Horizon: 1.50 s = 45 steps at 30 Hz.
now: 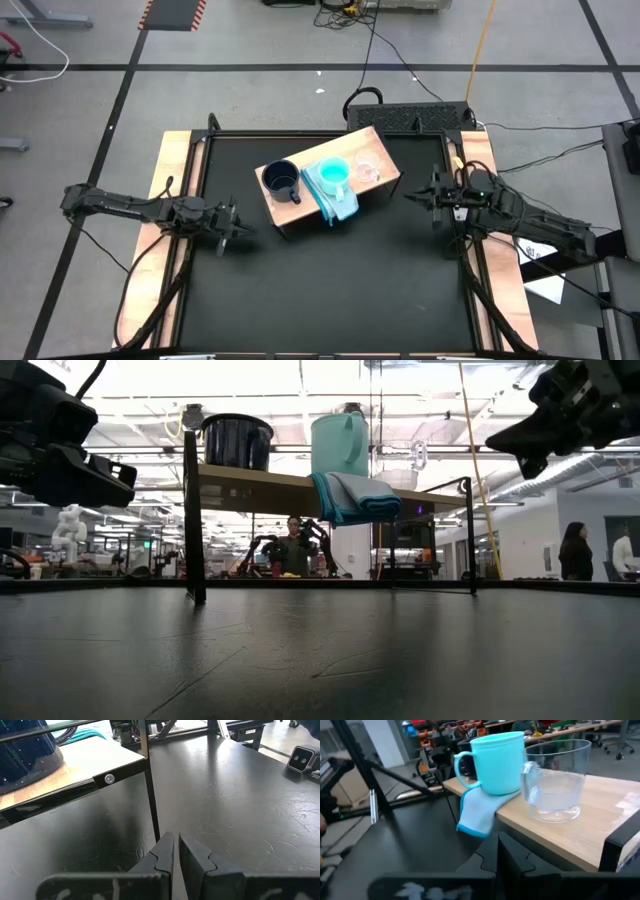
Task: Stack small to large cups/mugs on shelf
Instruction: Return to Home Position
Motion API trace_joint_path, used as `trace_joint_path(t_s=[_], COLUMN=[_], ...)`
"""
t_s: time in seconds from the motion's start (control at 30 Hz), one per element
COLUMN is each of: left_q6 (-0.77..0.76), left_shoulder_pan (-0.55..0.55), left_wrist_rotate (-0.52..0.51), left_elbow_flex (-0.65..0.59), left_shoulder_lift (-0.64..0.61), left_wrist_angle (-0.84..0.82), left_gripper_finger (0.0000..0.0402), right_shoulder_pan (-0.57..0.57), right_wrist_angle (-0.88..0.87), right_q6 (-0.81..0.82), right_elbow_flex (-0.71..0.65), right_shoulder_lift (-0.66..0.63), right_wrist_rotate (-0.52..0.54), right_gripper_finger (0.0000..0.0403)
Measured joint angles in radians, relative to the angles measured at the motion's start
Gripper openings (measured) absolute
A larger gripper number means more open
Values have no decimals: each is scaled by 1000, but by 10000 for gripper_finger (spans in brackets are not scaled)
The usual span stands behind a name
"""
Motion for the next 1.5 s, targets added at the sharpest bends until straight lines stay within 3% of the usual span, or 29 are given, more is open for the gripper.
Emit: trace_joint_path(t_s=[0.17,0.47,1.07,1.5], left_q6=[0,1,0,-14], left_shoulder_pan=[0,0,0,0], left_wrist_rotate=[3,4,3,3], left_elbow_flex=[0,0,0,0], left_shoulder_lift=[0,0,0,0], left_wrist_angle=[0,0,-3,0], left_gripper_finger=[31,31,31,31], right_shoulder_pan=[44,167,254,258], right_wrist_angle=[-23,34,250,260], right_q6=[-29,-82,-128,-174], right_elbow_flex=[0,-70,-244,-264], right_shoulder_lift=[-2,-3,-1,-2], right_wrist_rotate=[4,156,176,172], right_gripper_finger=[0,0,0,0])
